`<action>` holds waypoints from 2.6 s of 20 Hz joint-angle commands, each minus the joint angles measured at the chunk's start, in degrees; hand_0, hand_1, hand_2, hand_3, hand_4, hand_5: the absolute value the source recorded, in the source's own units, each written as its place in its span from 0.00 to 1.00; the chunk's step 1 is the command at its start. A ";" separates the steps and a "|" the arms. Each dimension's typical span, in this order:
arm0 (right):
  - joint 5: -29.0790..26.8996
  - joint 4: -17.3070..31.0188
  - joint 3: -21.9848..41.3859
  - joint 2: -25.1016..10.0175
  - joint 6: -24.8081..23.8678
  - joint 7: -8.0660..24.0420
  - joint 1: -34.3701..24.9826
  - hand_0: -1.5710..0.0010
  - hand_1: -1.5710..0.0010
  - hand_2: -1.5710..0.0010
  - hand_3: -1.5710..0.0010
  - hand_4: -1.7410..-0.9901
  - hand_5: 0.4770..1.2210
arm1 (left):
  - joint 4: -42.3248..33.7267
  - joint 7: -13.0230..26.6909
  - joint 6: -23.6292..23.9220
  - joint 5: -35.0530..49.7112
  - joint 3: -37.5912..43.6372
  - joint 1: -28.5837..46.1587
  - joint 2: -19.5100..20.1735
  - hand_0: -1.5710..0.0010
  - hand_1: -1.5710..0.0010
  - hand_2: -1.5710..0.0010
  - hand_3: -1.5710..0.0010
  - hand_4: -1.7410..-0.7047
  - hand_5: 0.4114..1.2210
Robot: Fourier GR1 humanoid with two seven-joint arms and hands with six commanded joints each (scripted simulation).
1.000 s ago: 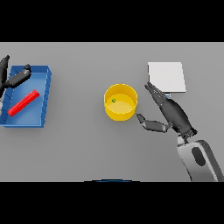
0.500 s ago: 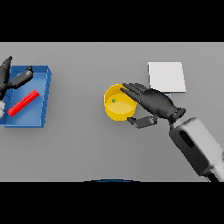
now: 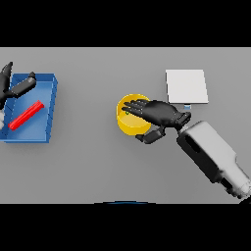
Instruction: Pick up the red beaker and tilt it to pour out 1 green nut into yellow bowl. Pick up the yellow bowl and place it on the metallic measuring scale.
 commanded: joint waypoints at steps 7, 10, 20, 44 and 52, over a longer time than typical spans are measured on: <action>1.57 4.38 2.52 0.94 3.21 1.03 -2.82 1.00 1.00 1.00 1.00 0.59 0.26 | 0.05 -0.54 -0.27 0.09 0.23 0.09 0.50 1.00 1.00 1.00 1.00 0.91 0.40; 2.77 5.54 4.06 0.95 4.38 0.77 -4.37 1.00 1.00 1.00 1.00 0.58 0.29 | -0.02 -1.07 -0.41 -0.04 0.10 0.07 0.42 1.00 1.00 1.00 1.00 0.91 0.40; 3.75 6.61 6.02 1.63 7.06 2.24 -5.36 0.43 0.46 0.48 0.62 0.28 0.78 | 0.45 -0.85 -0.60 -0.05 0.50 -0.83 0.68 1.00 1.00 1.00 1.00 0.91 0.39; -5.67 -8.61 -0.66 -8.14 17.46 10.62 -7.96 0.00 0.00 0.01 0.21 0.03 1.00 | -2.78 -0.26 0.20 0.43 0.62 0.34 1.92 1.00 1.00 1.00 1.00 0.90 0.38; -4.60 -3.96 -3.42 -13.45 12.65 9.47 -12.03 0.00 0.00 0.00 0.20 0.03 1.00 | -5.23 1.68 0.81 0.14 0.68 0.86 3.84 1.00 1.00 1.00 1.00 0.91 0.40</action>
